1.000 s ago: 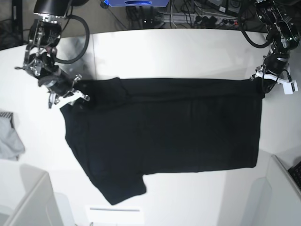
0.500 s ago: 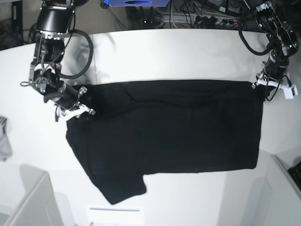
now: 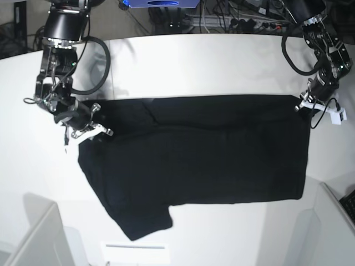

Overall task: Fold the T-shirt properly
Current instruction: 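Lift the shoulder corners and drag the shirt toward the robot, then release the shoulders and raise both grippers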

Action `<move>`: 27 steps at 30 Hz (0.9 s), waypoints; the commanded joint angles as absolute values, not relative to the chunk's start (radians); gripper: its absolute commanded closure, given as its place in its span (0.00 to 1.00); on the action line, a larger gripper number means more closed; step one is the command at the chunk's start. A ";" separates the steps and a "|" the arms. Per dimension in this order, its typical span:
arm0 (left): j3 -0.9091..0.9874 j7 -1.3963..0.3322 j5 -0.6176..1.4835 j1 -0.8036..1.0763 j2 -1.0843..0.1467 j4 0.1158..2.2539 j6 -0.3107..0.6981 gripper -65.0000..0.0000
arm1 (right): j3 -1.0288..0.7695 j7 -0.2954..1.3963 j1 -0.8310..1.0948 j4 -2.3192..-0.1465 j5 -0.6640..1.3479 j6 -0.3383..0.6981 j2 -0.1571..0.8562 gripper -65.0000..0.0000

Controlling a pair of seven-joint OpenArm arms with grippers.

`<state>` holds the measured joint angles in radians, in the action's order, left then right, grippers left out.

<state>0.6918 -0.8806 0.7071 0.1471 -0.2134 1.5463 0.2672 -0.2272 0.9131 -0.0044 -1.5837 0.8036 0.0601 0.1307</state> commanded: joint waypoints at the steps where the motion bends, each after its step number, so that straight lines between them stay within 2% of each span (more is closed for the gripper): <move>1: 0.702 -0.868 0.705 0.127 -0.231 1.561 0.272 1.00 | -0.236 0.894 -0.028 -1.603 0.817 0.065 0.137 1.00; 27: 0.697 -0.880 0.674 0.056 -0.236 1.449 0.272 1.00 | -0.229 0.863 -0.030 -1.595 0.809 0.064 0.137 1.00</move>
<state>0.6930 -0.9012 0.6586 0.0673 -0.2169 1.4353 0.2676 -0.2287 0.8825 -0.0105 -1.5814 0.7956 0.0597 0.1287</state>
